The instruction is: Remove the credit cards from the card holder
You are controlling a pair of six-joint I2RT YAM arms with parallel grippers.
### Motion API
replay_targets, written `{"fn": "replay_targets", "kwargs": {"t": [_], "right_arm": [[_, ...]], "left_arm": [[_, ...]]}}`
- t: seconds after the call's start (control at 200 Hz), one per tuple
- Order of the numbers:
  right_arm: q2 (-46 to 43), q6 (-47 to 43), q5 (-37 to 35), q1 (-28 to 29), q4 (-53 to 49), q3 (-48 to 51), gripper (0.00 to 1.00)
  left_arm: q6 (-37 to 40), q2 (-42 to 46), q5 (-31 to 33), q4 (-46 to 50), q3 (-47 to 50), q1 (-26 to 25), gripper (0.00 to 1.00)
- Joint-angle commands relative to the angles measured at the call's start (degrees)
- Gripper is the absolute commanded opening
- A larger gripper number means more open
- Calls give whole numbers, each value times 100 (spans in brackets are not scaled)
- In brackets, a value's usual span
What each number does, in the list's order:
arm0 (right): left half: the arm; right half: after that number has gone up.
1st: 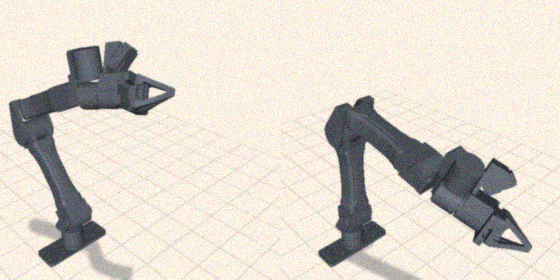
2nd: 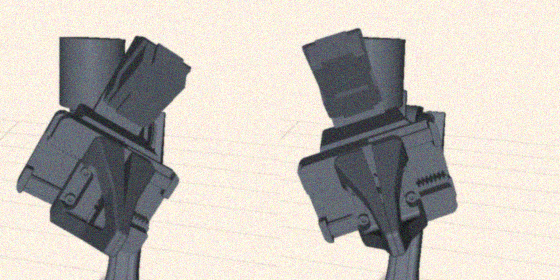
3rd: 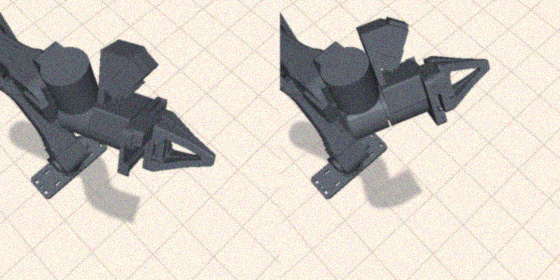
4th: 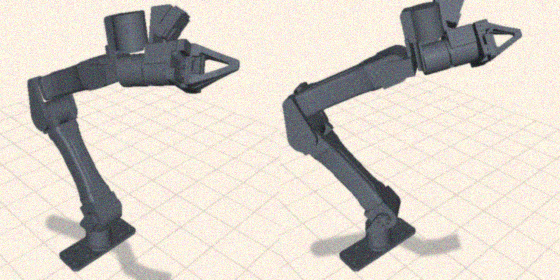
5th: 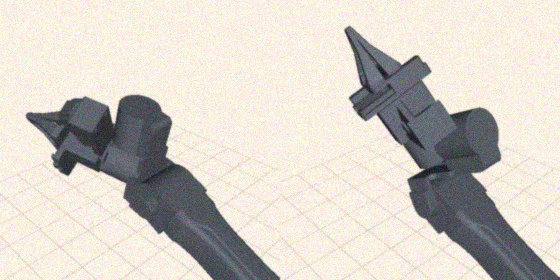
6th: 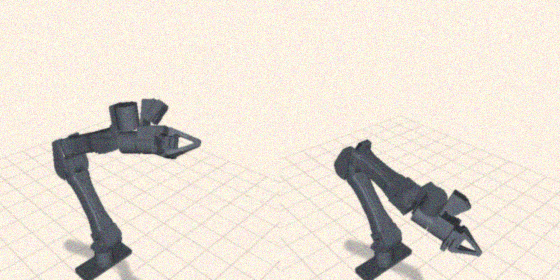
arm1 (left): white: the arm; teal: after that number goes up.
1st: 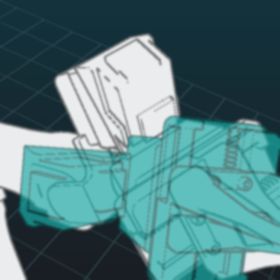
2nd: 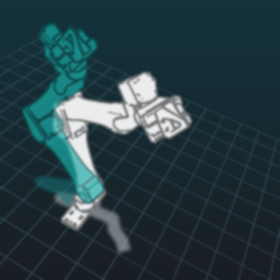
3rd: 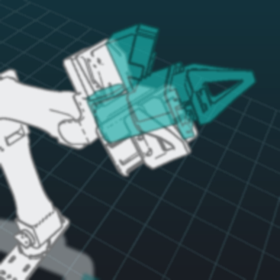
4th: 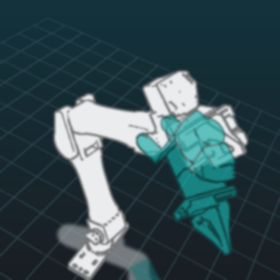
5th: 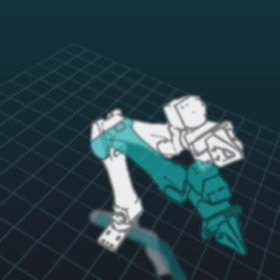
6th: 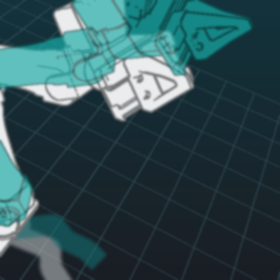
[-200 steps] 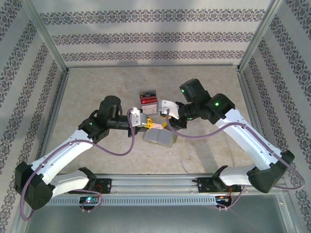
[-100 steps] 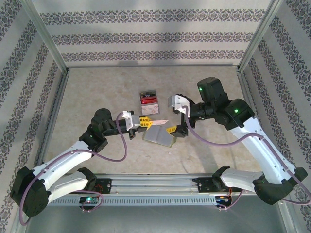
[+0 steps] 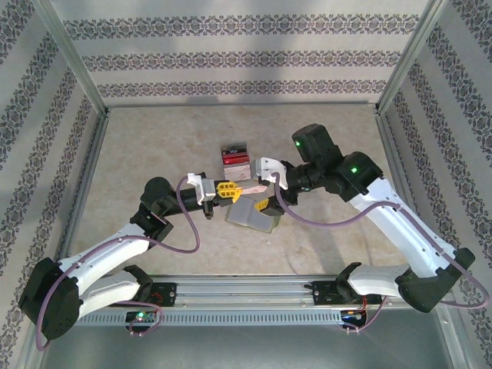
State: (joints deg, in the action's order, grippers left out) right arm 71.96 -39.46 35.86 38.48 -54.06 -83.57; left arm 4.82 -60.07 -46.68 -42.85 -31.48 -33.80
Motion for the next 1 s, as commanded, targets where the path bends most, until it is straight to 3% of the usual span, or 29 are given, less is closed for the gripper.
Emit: {"fn": "replay_targets", "kwargs": {"t": [0.0,0.07,0.52,0.889,0.994], "right_arm": [[126,-208,-110,103,-65,-216,65],[179,-245,-174,129,-52,-230,54],[352,-393,-228,155,-32,-316,18],[359,-524,-314,180,-52,-271,0],[331,-610,-341,178,-25,-230,0]], "left_arm": [[-148,-31,-196,-435,0,-76,0],[-156,-29,-188,-443,6,-78,0],[-236,-5,-212,-470,38,-75,0],[-246,8,-245,-344,55,-78,0],[-263,59,-208,-207,53,-75,17]]}}
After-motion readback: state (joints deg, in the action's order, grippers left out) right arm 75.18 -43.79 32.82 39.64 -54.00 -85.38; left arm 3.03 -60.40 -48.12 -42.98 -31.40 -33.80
